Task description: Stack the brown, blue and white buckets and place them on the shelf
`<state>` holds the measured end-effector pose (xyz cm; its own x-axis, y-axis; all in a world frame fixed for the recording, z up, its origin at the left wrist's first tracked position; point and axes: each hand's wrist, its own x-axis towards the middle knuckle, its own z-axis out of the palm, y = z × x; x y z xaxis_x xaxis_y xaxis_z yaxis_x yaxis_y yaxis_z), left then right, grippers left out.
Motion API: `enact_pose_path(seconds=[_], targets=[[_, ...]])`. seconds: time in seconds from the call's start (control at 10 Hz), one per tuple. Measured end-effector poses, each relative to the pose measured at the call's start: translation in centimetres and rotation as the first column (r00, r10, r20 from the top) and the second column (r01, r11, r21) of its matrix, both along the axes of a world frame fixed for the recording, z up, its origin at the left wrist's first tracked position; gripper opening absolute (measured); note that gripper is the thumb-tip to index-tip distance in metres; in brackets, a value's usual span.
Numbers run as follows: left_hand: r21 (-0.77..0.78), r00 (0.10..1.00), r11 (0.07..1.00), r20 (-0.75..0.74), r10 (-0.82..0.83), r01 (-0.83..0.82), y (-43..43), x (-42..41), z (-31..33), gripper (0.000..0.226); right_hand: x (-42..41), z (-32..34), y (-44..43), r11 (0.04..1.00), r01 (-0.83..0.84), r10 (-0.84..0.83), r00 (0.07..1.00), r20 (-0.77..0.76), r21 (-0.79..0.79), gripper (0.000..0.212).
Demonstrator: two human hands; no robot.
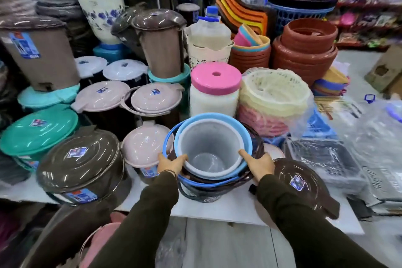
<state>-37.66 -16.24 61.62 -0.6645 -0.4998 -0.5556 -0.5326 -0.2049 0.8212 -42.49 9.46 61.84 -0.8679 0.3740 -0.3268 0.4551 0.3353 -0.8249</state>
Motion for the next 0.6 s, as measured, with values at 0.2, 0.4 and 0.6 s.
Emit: enact_pose_path(seconds=[0.2,0.4,0.6], targets=[[-0.197,0.983,0.977,0.175,-0.047,0.082,0.2,0.0,-3.2,0.091,0.4,-3.9,-0.4,1.0,-0.016,0.014,0.993,0.116,0.016,0.085],[-0.242,0.947,0.943,0.28,-0.159,0.23,-0.3,0.4,-4.9,0.098,0.5,-4.6,-0.1,0.998,-0.059,0.057,0.986,0.158,0.012,0.09],[-0.353,0.911,0.863,0.333,-0.244,0.361,-0.7,-0.9,-2.2,0.115,-0.6,-1.8,0.9,0.992,-0.126,0.129,0.979,0.155,-0.029,0.116]])
